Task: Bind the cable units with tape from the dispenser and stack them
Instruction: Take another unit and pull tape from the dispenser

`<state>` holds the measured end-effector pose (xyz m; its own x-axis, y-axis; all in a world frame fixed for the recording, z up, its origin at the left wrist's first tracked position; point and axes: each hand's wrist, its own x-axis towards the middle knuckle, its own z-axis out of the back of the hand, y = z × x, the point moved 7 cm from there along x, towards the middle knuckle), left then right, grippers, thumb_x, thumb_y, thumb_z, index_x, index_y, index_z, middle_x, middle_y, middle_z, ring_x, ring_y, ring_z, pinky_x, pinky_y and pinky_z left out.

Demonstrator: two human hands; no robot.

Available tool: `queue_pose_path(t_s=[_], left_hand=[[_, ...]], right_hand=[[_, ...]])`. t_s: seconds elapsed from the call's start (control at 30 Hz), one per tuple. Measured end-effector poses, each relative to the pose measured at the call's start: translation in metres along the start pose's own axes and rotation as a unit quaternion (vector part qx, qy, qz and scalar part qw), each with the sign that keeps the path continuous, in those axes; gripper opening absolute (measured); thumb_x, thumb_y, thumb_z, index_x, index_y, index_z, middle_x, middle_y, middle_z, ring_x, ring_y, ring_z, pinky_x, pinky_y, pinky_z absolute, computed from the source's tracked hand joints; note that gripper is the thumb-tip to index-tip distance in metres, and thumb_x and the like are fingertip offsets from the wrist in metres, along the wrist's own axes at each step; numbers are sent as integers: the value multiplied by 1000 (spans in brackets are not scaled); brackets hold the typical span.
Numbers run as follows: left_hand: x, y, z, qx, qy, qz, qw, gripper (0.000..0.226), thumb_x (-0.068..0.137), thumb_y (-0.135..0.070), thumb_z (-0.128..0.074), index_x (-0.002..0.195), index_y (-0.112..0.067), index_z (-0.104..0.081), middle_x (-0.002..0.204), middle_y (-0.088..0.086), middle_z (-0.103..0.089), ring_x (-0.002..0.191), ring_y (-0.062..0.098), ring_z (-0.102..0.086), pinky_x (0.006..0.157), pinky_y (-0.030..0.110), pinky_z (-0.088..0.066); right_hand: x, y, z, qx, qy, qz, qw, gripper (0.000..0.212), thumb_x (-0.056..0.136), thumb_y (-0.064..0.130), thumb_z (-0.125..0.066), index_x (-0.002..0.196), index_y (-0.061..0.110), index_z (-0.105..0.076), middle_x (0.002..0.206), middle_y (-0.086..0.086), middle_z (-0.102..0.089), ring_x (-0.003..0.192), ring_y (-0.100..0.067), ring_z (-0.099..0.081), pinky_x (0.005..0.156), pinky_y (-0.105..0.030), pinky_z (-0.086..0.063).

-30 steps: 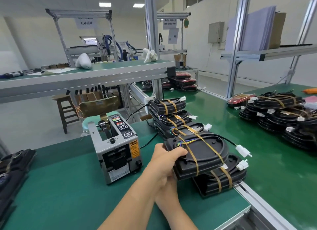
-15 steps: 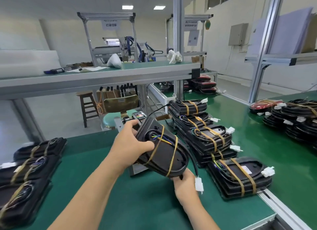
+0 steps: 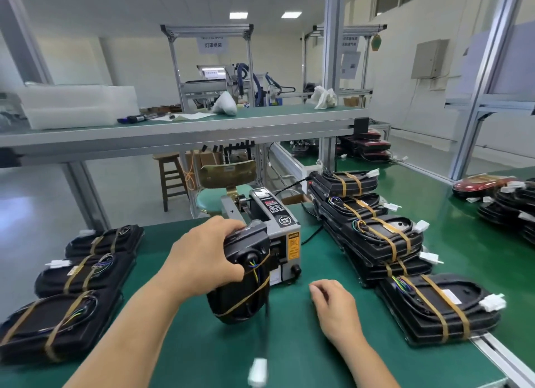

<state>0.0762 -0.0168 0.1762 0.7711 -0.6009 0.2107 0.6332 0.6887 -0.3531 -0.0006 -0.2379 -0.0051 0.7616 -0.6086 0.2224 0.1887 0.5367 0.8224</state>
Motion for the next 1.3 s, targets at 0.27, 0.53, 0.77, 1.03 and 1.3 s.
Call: queue_pose_path(t_s=[0.27, 0.53, 0.77, 1.03, 1.3], left_hand=[[-1, 9, -7, 27, 2, -26, 999, 72, 64, -39, -73, 132, -44, -50, 104, -19, -51, 101, 9, -53, 83, 33, -49], [-10, 4, -12, -12, -20, -88, 996, 66, 65, -27, -76, 127, -37, -58, 100, -17, -55, 96, 7, -55, 86, 30, -47], [-19, 10, -17, -49, -40, -97, 993, 52, 63, -26, -79, 111, -35, -59, 101, -20, -58, 92, 4, -55, 84, 20, -44], [-36, 44, -15, -233, -50, -41, 970, 52, 52, -33, -81, 100, -46, -67, 100, -18, -69, 94, 2, -63, 82, 14, -47], [-41, 74, -25, -408, -76, 30, 909, 79, 44, -38, -87, 117, -47, -58, 99, -10, -65, 88, 11, -68, 75, 18, -52]], right_hand=[[-24, 72, -53, 139, 240, 52, 959, 81, 65, 34, -84, 135, 38, -44, 124, 11, -55, 60, -2, -48, 62, -15, -45], [-42, 67, -92, 253, 128, -107, 953, 44, 80, 0, -70, 110, 26, -52, 89, -8, -66, 71, -17, -70, 71, -31, -59], [-53, 61, -113, 248, 140, -143, 948, 22, 81, 7, -71, 88, 20, -55, 76, 7, -61, 67, -5, -57, 62, -13, -44], [-8, 47, -56, 298, 23, -167, 940, 17, 89, -1, -60, 84, 13, -69, 74, -3, -67, 61, -11, -59, 59, -27, -52], [20, 60, -49, 400, -17, -220, 890, 11, 89, 4, -63, 81, -1, -67, 65, -7, -63, 49, -10, -54, 48, -20, -48]])
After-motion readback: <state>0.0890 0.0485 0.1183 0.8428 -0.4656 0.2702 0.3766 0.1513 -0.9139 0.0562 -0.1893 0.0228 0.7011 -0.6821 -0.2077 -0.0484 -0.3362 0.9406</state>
